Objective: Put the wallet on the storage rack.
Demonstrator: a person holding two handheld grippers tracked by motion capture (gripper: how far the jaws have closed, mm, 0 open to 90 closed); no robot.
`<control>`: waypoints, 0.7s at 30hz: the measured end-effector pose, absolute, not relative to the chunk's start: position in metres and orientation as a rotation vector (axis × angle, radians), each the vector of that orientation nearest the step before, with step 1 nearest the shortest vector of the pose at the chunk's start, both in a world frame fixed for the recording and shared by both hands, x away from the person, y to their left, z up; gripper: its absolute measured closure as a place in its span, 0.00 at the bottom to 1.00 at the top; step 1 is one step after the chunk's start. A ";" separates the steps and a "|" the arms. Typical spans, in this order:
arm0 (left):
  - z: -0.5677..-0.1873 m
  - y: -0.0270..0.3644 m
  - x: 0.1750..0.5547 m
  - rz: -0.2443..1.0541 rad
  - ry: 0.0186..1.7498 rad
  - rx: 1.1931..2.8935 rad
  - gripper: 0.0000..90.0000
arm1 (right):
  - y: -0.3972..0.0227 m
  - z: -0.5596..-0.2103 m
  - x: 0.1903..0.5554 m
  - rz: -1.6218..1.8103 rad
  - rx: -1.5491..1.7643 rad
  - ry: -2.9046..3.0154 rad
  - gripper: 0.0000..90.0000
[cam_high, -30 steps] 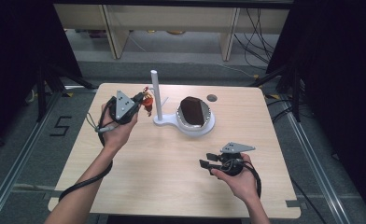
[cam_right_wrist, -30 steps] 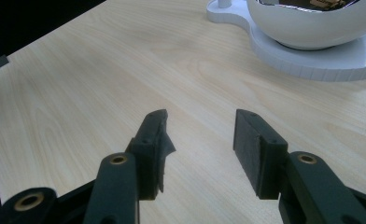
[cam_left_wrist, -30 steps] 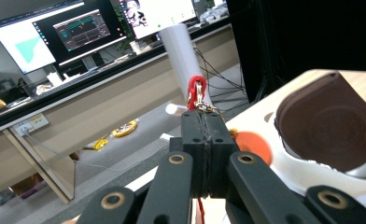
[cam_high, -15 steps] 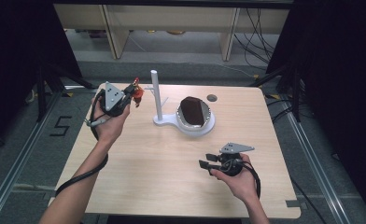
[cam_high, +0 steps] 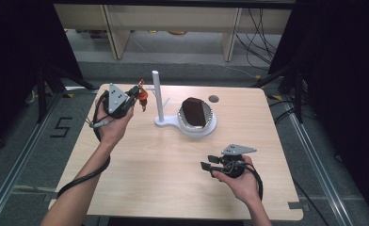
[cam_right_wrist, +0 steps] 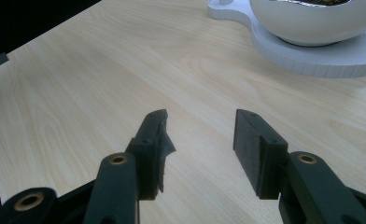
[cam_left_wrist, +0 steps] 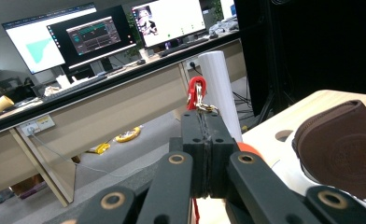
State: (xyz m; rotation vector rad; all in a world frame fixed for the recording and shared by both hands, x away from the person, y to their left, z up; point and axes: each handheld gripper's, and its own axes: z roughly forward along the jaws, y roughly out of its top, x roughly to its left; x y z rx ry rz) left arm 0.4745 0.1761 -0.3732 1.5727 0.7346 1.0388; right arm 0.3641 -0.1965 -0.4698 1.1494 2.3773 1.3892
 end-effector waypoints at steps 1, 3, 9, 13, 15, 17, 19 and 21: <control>-0.371 0.176 0.475 1.039 0.730 1.579 0.99 | -0.197 -0.470 0.364 1.394 1.149 2.375 0.62; -0.370 0.175 0.476 1.041 0.727 1.578 0.99 | -0.197 -0.470 0.364 1.395 1.147 2.374 0.61; -0.365 0.170 0.472 1.031 0.697 1.564 0.99 | -0.197 -0.469 0.364 1.384 1.148 2.375 0.62; -0.363 0.169 0.472 1.033 0.695 1.573 0.99 | -0.197 -0.470 0.364 1.394 1.149 2.375 0.61; -0.364 0.170 0.474 1.033 0.701 1.577 0.99 | -0.197 -0.470 0.364 1.395 1.147 2.373 0.61; -0.364 0.171 0.476 1.034 0.709 1.583 0.99 | -0.197 -0.469 0.364 1.395 1.150 2.374 0.61; -0.366 0.170 0.479 1.027 0.714 1.587 0.99 | -0.197 -0.470 0.364 1.395 1.151 2.374 0.61; -0.367 0.170 0.480 1.022 0.716 1.590 0.99 | -0.196 -0.470 0.364 1.395 1.152 2.375 0.61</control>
